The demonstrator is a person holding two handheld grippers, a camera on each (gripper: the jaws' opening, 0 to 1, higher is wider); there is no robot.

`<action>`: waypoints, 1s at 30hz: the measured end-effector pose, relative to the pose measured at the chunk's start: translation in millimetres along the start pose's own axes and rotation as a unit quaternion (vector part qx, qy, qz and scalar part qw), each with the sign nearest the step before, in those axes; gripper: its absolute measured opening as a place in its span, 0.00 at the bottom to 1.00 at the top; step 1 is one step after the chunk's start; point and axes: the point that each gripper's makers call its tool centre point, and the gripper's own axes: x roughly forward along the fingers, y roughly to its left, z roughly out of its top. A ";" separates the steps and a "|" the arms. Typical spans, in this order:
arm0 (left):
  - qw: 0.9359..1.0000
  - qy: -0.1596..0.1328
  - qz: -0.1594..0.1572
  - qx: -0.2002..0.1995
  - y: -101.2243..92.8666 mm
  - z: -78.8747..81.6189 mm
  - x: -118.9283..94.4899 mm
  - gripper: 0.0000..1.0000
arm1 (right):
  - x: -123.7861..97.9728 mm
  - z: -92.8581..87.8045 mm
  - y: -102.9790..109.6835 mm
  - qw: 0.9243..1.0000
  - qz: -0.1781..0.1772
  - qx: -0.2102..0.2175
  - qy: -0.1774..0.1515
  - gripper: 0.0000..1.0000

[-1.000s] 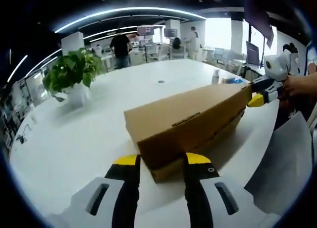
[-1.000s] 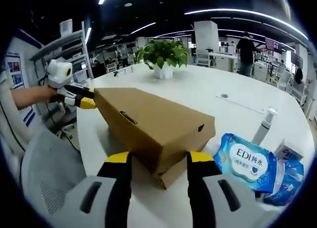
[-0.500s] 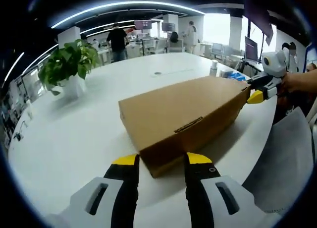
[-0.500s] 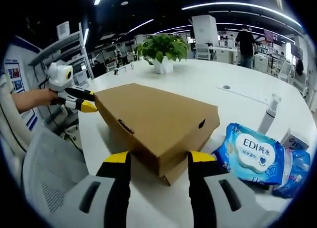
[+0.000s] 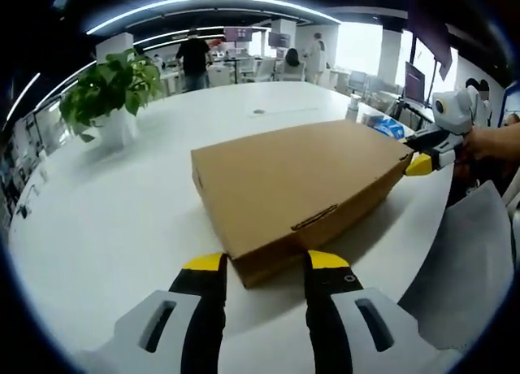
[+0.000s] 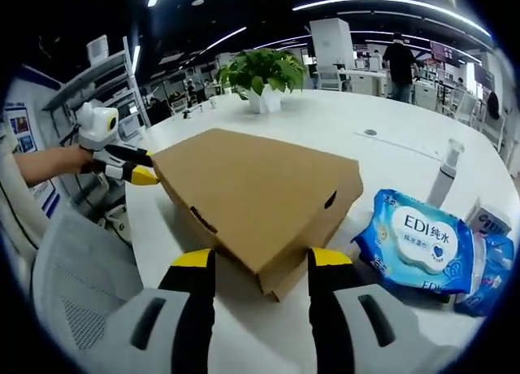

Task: Operate the shoe box by opening the lid, removing the specified soft item, and placing it in the target area until the item is outside and the box remains undamaged.

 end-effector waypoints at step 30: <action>1.000 0.027 0.006 -0.002 15.1 -1.1 28.7 0.36 | 15.9 -1.2 -16.8 1.000 -0.011 -0.008 0.018 0.40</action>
